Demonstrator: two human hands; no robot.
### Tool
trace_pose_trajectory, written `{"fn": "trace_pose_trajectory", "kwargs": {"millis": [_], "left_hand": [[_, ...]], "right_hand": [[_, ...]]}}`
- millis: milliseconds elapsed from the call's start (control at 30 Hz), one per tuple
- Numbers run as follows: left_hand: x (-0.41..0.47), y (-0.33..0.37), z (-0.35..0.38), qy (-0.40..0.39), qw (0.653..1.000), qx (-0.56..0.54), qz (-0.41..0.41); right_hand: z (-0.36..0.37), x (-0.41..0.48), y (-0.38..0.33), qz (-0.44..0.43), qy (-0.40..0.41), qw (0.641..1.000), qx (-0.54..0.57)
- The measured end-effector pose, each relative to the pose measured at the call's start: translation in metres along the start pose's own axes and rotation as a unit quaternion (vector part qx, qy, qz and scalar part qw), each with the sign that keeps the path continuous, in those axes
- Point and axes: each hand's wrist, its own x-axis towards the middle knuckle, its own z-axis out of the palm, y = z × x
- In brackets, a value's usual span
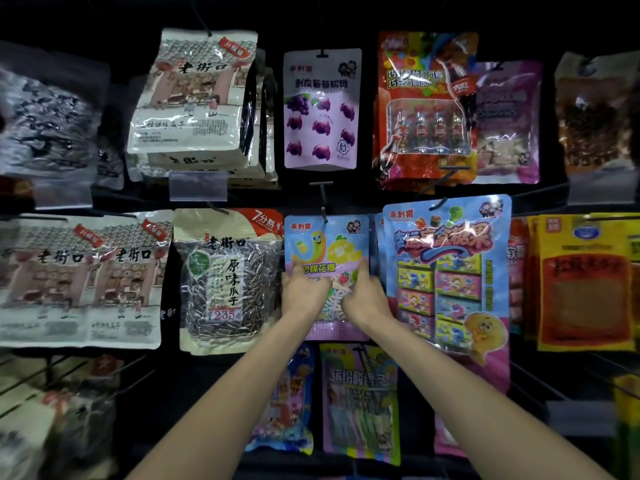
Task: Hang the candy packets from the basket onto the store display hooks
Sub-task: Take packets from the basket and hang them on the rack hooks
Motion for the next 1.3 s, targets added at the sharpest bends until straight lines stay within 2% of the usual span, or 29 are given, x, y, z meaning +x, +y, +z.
{"fn": "trace_pose_trajectory", "kwargs": {"millis": [167, 333, 567, 700, 800, 1067, 1167, 1300], "left_hand": [[-0.032, 0.016, -0.009, -0.003, 0.997, 0.065, 0.042], [-0.019, 0.004, -0.010, -0.021, 0.997, 0.066, 0.042], [-0.046, 0.013, -0.031, -0.057, 0.998, 0.012, 0.020], [-0.043, 0.003, -0.044, -0.067, 0.997, 0.022, 0.026], [-0.046, -0.004, -0.053, -0.069, 0.995, 0.035, 0.054], [-0.121, 0.021, -0.086, -0.078, 0.975, 0.142, 0.151], [-0.147, 0.023, -0.093, -0.087, 0.960, 0.191, 0.185], [-0.188, 0.026, -0.096, -0.112, 0.949, 0.200, 0.216]], "right_hand": [[0.000, -0.009, -0.006, 0.004, -0.023, 0.999, -0.038], [0.008, -0.016, -0.009, 0.004, -0.047, 0.997, -0.067], [0.017, -0.023, -0.014, 0.014, -0.065, 0.997, -0.050], [0.017, -0.032, -0.020, 0.016, -0.068, 0.997, -0.046], [0.011, -0.040, -0.024, -0.003, -0.070, 0.997, -0.022], [-0.048, -0.112, -0.044, -0.056, -0.044, 0.992, 0.103], [-0.074, -0.142, -0.036, -0.097, -0.048, 0.988, 0.107], [-0.110, -0.185, -0.019, -0.152, -0.080, 0.983, 0.062]]}}
